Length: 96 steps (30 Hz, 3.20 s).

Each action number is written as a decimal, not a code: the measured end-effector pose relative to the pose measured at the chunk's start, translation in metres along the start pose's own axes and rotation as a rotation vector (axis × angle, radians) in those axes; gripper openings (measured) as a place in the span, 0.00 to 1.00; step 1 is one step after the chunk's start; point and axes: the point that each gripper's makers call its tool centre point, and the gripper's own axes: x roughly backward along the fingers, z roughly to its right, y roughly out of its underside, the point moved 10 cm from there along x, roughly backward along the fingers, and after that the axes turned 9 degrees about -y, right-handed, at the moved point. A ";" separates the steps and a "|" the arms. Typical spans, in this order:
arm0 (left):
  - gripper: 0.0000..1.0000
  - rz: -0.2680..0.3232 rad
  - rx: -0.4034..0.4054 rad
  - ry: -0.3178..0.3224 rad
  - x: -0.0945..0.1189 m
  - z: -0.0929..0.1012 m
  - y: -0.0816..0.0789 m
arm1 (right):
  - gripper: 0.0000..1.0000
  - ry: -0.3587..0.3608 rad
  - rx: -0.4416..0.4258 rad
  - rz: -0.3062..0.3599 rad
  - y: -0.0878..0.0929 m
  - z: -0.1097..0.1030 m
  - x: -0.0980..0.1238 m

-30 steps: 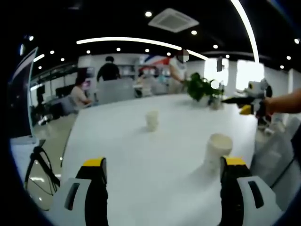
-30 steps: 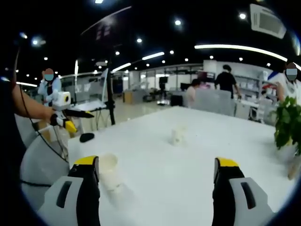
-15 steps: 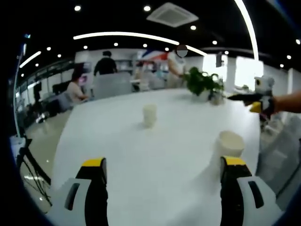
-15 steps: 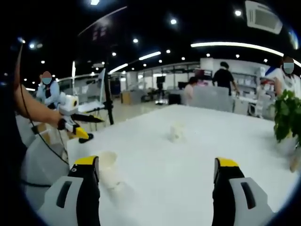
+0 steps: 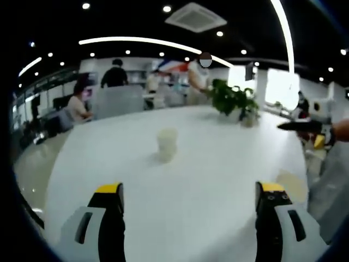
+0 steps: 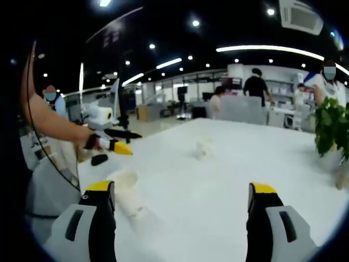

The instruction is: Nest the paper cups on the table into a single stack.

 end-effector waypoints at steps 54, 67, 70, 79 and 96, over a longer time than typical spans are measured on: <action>0.78 -0.026 -0.134 0.105 -0.211 -0.027 -0.058 | 0.98 0.005 -0.078 -0.040 0.015 0.030 -0.011; 0.67 -0.073 -0.185 0.134 -0.231 -0.024 -0.048 | 0.97 0.002 -0.078 -0.039 0.014 0.031 -0.013; 0.59 -0.082 -0.205 0.135 -0.233 -0.022 -0.047 | 0.97 0.006 -0.080 -0.039 0.014 0.030 -0.011; 0.49 -0.079 -0.196 0.151 -0.232 -0.021 -0.046 | 0.97 0.015 -0.084 -0.037 0.014 0.030 -0.009; 0.48 -0.060 -0.169 0.168 -0.224 -0.022 -0.072 | 0.95 0.016 -0.069 -0.029 0.011 0.029 -0.008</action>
